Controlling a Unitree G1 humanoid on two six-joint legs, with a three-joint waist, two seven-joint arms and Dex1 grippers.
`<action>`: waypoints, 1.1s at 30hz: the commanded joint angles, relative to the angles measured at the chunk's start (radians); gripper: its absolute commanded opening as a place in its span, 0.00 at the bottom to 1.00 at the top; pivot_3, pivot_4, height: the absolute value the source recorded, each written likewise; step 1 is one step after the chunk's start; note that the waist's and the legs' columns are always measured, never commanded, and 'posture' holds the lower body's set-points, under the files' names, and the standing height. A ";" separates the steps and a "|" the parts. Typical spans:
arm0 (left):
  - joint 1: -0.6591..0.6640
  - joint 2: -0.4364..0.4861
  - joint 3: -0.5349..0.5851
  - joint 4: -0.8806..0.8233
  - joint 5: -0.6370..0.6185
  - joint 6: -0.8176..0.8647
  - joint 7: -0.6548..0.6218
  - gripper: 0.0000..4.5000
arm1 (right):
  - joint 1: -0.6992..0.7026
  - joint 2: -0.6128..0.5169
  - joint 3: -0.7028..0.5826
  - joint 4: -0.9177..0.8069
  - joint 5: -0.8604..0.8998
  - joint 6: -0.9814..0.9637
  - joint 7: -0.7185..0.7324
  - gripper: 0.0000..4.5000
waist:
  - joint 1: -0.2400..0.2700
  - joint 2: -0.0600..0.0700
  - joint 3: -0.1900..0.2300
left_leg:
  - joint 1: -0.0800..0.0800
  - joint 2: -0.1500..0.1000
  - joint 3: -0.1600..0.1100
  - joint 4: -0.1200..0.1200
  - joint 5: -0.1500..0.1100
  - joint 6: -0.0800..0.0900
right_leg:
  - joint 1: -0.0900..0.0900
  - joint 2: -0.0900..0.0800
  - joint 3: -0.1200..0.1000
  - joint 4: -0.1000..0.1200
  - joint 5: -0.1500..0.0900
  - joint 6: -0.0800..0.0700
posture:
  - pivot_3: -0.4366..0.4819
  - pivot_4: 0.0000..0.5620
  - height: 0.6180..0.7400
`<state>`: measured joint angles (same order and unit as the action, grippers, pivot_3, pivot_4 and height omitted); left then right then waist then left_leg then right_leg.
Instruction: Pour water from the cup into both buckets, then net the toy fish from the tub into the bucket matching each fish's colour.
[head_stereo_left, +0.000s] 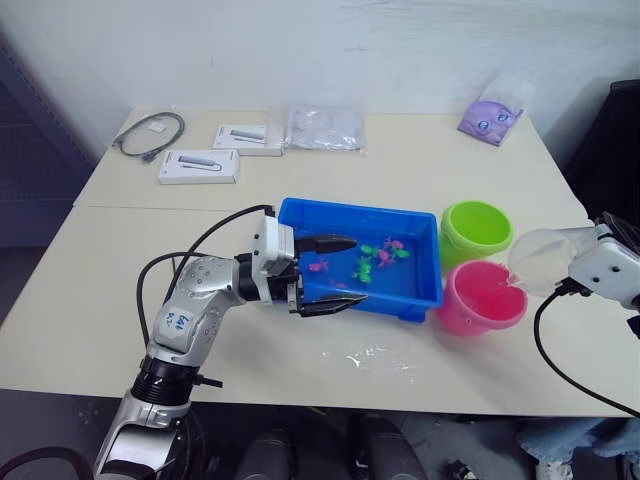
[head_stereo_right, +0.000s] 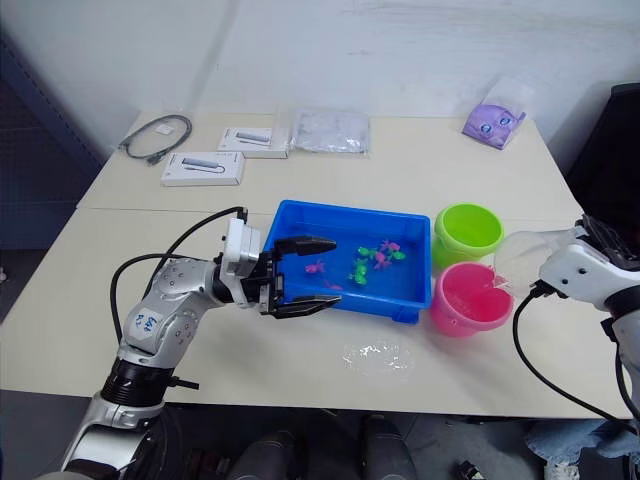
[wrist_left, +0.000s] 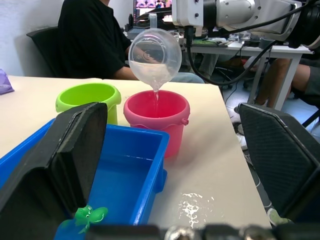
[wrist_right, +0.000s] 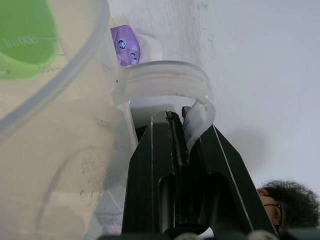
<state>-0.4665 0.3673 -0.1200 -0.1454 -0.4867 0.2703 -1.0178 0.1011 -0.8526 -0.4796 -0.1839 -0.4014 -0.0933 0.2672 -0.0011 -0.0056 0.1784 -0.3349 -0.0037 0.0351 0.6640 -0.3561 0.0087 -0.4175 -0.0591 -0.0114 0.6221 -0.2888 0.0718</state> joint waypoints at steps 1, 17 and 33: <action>-0.011 0.000 0.003 -0.039 -0.004 -0.012 0.003 1.00 | -0.012 -0.004 -0.017 -0.005 -0.007 -0.016 -0.030 0.01 | 0.000 0.000 0.000 | 0.000 0.000 0.000 0.000 0.000 0.000 | 0.000 0.000 0.000 0.000 0.000 0.000 | 0.48 0.27 1.00; -0.023 0.017 0.017 -0.031 -0.004 -0.013 -0.001 1.00 | -0.008 0.013 -0.011 0.012 -0.033 -0.040 -0.071 0.01 | -0.001 0.000 0.000 | 0.000 0.000 0.000 0.001 0.000 0.000 | 0.000 0.000 0.000 0.001 0.000 0.000 | 0.48 0.27 1.00; -0.013 0.201 0.171 -0.001 -0.145 0.127 -0.112 1.00 | -0.124 0.164 -0.156 -0.138 0.412 0.387 0.080 0.01 | -0.002 0.000 0.000 | 0.000 0.000 0.000 0.002 0.000 0.000 | 0.000 -0.001 0.000 0.003 0.000 0.000 | 0.48 0.27 1.00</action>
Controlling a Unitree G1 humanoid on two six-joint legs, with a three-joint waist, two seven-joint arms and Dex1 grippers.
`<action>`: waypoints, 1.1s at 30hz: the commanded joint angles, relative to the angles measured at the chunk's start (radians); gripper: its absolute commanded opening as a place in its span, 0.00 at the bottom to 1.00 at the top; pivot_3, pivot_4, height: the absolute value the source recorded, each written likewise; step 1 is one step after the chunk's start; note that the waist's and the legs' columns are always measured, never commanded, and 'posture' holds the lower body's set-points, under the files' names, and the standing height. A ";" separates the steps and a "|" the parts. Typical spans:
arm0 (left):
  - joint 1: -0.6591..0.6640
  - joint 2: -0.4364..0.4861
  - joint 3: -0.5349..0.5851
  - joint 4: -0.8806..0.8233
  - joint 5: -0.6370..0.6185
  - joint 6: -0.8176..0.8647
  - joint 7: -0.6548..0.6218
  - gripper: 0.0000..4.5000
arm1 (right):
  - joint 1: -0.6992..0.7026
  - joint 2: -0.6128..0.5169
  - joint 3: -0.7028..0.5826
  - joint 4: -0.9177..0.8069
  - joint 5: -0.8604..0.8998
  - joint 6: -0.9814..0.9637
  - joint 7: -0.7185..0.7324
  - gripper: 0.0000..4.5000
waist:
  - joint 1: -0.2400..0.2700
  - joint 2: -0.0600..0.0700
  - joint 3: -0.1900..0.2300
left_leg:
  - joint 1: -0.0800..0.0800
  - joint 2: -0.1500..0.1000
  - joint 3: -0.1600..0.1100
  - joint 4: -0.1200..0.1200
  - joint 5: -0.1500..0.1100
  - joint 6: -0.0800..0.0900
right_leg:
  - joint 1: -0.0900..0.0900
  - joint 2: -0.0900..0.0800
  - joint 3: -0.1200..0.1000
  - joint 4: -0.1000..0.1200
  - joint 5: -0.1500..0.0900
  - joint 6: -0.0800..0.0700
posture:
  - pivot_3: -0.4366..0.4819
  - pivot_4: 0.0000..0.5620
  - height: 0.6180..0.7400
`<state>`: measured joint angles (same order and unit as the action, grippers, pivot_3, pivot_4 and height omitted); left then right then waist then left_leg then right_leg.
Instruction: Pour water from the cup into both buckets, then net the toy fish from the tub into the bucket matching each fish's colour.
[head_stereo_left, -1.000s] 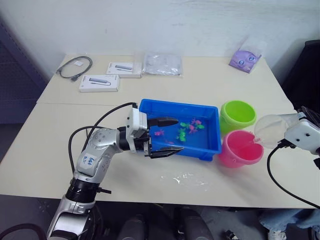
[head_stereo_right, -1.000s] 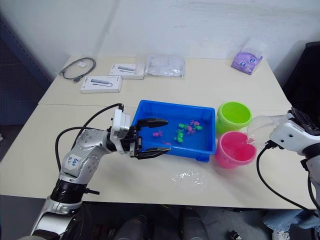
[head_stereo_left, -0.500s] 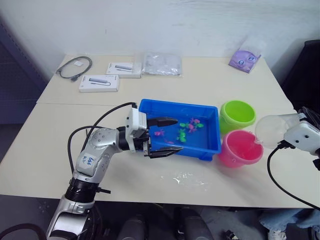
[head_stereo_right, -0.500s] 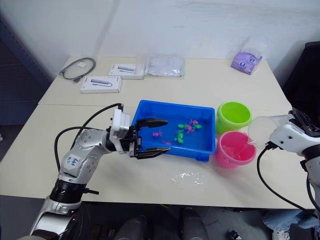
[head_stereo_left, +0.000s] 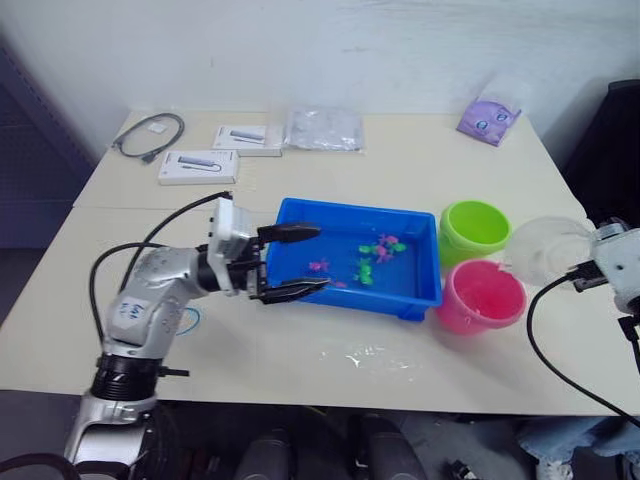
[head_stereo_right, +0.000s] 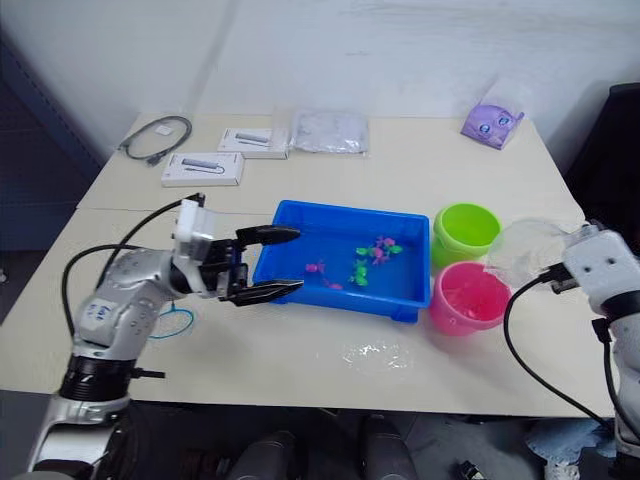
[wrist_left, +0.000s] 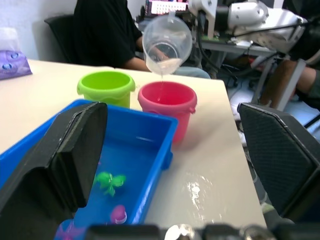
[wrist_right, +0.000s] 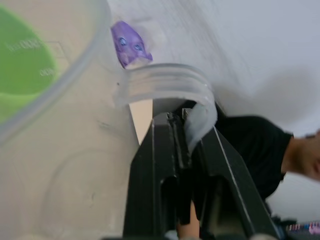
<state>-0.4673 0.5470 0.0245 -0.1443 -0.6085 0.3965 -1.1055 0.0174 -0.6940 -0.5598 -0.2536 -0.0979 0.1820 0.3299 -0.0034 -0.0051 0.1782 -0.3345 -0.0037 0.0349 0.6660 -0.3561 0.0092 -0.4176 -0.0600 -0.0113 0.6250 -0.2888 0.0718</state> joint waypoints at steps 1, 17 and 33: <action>-0.024 0.023 0.036 0.015 -0.020 0.000 -0.016 1.00 | -0.061 0.005 -0.081 -0.075 0.148 0.171 0.029 0.01 | 0.000 0.000 0.000 | 0.000 0.000 0.000 0.000 0.000 0.000 | 0.000 0.000 0.000 0.000 0.000 0.000 | 0.48 0.27 1.00; -0.212 -0.143 0.017 0.219 0.120 -0.137 0.179 1.00 | -0.457 -0.255 0.299 0.314 -0.023 0.204 0.001 0.01 | 0.000 0.000 0.000 | -0.007 -0.001 0.002 0.001 0.001 0.001 | -0.008 0.000 0.001 0.002 0.000 0.000 | 0.48 0.27 1.00; -0.154 -0.186 -0.024 0.160 0.164 -0.138 0.228 1.00 | -0.634 -0.319 0.577 0.576 -0.427 -0.117 -0.217 0.01 | 0.000 0.000 0.000 | -0.021 -0.001 0.003 0.010 0.002 0.000 | -0.023 -0.001 0.001 0.008 0.001 0.001 | 0.48 0.27 1.00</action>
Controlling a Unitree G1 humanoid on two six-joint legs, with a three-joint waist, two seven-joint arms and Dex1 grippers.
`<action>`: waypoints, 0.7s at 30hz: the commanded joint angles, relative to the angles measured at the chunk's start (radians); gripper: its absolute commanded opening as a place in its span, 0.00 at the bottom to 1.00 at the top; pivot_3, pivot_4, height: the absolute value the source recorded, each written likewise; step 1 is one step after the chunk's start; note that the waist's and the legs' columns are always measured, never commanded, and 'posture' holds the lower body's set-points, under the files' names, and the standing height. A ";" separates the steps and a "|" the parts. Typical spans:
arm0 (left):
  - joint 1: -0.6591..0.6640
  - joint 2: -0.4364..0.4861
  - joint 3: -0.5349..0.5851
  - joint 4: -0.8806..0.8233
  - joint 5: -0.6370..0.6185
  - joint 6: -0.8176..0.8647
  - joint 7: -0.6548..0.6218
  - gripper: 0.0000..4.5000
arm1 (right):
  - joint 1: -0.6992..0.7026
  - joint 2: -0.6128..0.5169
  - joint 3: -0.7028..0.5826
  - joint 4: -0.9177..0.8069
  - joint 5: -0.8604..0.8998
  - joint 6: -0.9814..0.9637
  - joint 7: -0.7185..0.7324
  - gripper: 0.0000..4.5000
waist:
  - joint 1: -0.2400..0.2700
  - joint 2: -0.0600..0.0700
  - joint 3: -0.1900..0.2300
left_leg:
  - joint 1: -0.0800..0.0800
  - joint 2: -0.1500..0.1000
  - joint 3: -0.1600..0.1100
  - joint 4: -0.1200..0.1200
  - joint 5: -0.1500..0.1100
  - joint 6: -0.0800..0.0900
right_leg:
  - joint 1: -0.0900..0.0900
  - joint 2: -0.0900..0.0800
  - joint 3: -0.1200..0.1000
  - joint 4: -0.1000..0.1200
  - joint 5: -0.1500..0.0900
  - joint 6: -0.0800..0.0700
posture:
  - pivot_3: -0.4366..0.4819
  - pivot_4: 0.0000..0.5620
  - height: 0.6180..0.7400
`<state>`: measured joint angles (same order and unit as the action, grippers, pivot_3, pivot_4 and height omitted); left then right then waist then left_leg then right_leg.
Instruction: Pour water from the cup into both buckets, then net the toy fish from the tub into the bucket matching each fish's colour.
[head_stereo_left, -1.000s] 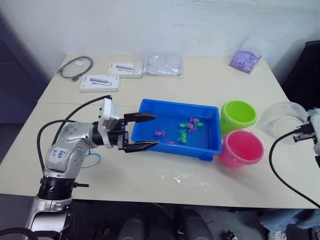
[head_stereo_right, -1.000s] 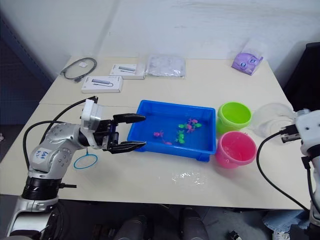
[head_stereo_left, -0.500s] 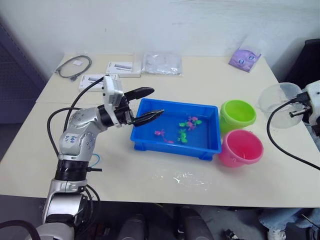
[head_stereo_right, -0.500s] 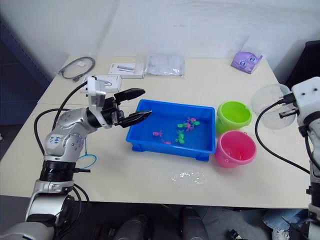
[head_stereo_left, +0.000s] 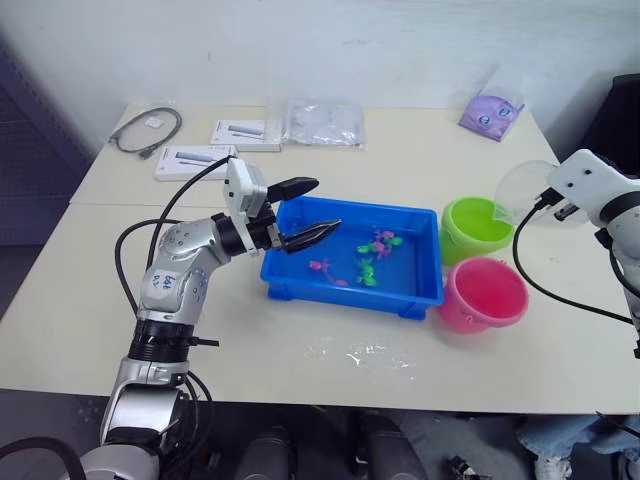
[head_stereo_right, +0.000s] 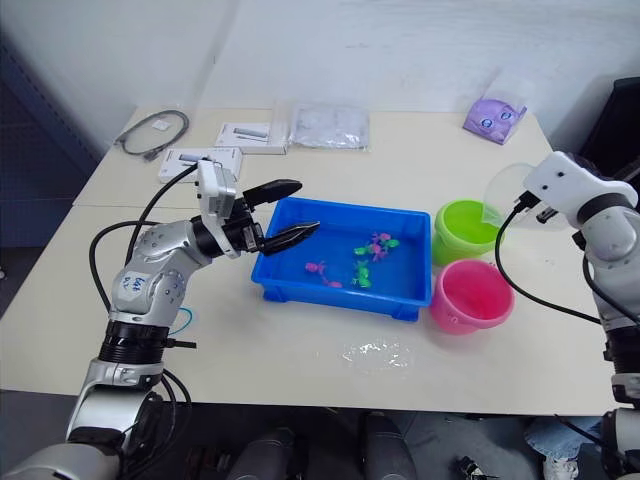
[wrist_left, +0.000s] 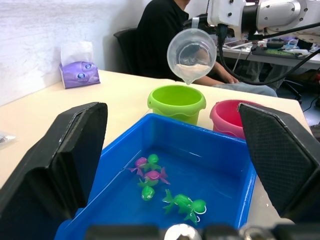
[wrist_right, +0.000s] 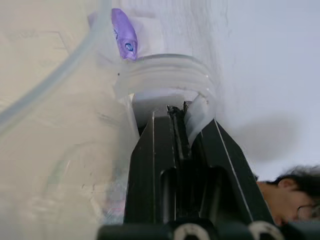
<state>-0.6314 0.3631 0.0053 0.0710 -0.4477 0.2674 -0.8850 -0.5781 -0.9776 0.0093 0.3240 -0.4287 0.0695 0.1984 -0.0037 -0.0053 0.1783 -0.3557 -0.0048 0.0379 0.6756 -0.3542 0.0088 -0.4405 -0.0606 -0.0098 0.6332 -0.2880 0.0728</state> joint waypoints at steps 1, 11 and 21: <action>0.014 -0.002 -0.006 -0.061 0.003 -0.007 0.008 1.00 | -0.044 -0.030 0.011 0.007 -0.097 -0.010 -0.083 0.01 | 0.000 0.000 0.000 | -0.001 0.000 0.000 0.001 0.000 0.000 | -0.002 0.000 0.000 0.003 0.000 0.000 | 0.48 0.27 1.00; 0.025 0.001 -0.011 -0.079 0.003 -0.003 0.017 1.00 | -0.048 -0.023 0.056 0.029 -0.190 -0.100 -0.165 0.01 | -0.001 0.000 0.000 | -0.003 0.000 0.001 0.006 0.000 0.000 | -0.003 0.000 0.001 0.006 0.000 0.000 | 0.48 0.27 1.00; 0.036 -0.006 -0.023 -0.086 0.008 -0.009 0.029 1.00 | -0.052 -0.020 0.071 0.055 -0.272 -0.172 -0.255 0.01 | -0.001 0.000 0.000 | -0.003 0.000 0.001 0.007 0.000 0.000 | -0.003 0.000 0.001 0.007 0.000 0.000 | 0.48 0.27 1.00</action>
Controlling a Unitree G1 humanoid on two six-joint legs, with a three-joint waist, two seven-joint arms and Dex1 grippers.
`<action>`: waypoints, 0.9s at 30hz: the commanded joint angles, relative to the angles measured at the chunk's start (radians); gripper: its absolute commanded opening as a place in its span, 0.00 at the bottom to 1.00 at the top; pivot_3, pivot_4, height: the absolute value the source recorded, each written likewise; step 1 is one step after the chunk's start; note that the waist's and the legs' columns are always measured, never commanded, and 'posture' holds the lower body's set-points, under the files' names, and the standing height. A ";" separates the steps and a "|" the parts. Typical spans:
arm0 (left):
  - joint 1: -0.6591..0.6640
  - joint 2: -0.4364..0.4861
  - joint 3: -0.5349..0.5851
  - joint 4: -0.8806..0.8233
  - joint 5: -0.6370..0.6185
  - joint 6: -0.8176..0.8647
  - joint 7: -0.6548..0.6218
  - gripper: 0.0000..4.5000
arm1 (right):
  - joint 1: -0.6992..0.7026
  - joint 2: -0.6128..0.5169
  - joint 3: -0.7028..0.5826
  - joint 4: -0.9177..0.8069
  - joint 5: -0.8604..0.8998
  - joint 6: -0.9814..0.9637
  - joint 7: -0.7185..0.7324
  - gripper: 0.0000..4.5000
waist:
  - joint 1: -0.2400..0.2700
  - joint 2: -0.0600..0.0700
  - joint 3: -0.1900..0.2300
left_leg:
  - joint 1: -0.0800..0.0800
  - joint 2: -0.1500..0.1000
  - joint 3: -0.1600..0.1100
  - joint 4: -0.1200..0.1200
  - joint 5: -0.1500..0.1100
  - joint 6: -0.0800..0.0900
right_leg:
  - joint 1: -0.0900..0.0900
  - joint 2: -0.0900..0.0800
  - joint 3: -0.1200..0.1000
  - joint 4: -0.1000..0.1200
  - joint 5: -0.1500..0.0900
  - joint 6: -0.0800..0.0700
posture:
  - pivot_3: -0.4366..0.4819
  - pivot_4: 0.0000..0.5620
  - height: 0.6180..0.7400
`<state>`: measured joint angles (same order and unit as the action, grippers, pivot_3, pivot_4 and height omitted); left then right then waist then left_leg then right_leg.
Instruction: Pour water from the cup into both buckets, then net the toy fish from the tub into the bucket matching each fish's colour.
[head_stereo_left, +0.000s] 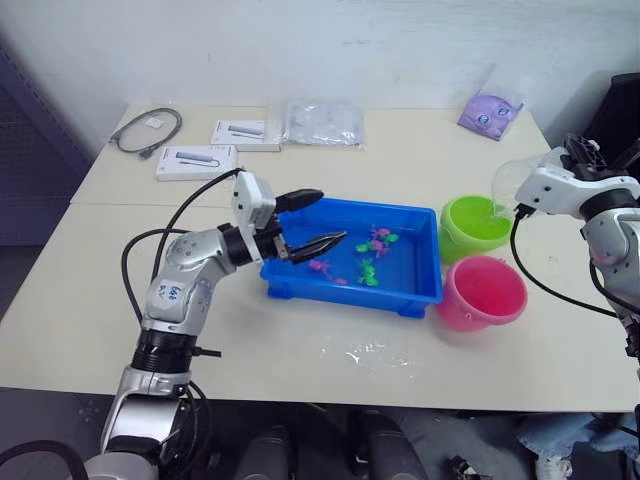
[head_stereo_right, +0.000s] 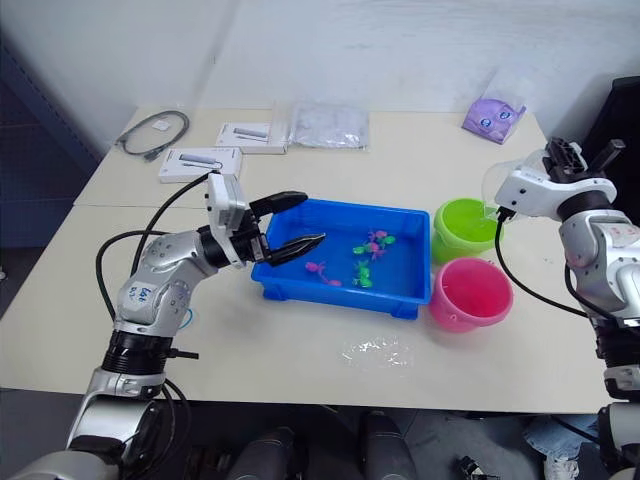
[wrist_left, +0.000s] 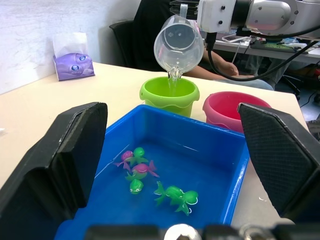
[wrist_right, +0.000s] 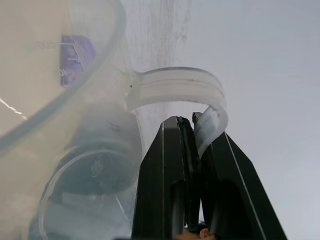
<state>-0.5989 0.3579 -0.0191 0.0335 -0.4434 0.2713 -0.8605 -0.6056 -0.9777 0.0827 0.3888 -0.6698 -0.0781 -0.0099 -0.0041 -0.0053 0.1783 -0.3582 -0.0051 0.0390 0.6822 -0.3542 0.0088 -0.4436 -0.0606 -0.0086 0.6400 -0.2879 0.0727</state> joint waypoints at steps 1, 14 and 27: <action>0.004 0.000 0.001 -0.049 0.005 -0.014 0.004 1.00 | -0.024 -0.021 0.001 -0.008 -0.042 -0.031 -0.055 0.01 | -0.001 0.000 0.000 | 0.000 0.000 0.000 0.000 0.000 0.000 | 0.000 0.000 0.000 0.000 0.000 0.000 | 0.48 0.27 1.00; 0.011 0.016 0.007 -0.063 -0.014 -0.007 -0.034 1.00 | -0.003 0.041 -0.106 0.035 0.089 -0.008 -0.074 0.01 | -0.002 0.000 0.000 | 0.001 0.000 0.001 0.001 0.000 0.000 | 0.000 0.000 0.001 0.002 0.000 0.000 | 0.48 0.27 1.00; 0.036 0.064 0.003 -0.143 -0.130 0.064 -0.206 1.00 | 0.090 0.232 -0.716 -0.278 0.867 0.690 0.293 0.01 | 0.003 0.000 0.000 | 0.000 0.001 0.000 0.001 0.000 0.000 | 0.000 0.000 0.000 0.006 0.000 0.000 | 0.48 0.27 1.00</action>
<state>-0.5714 0.4131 -0.0188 -0.0517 -0.5241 0.3229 -1.0198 -0.5245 -0.7386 -0.5336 0.1901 0.1078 0.5436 0.2612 -0.0014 -0.0050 0.1781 -0.3581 -0.0046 0.0386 0.6829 -0.3545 0.0094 -0.4432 -0.0605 -0.0082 0.6461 -0.2877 0.0729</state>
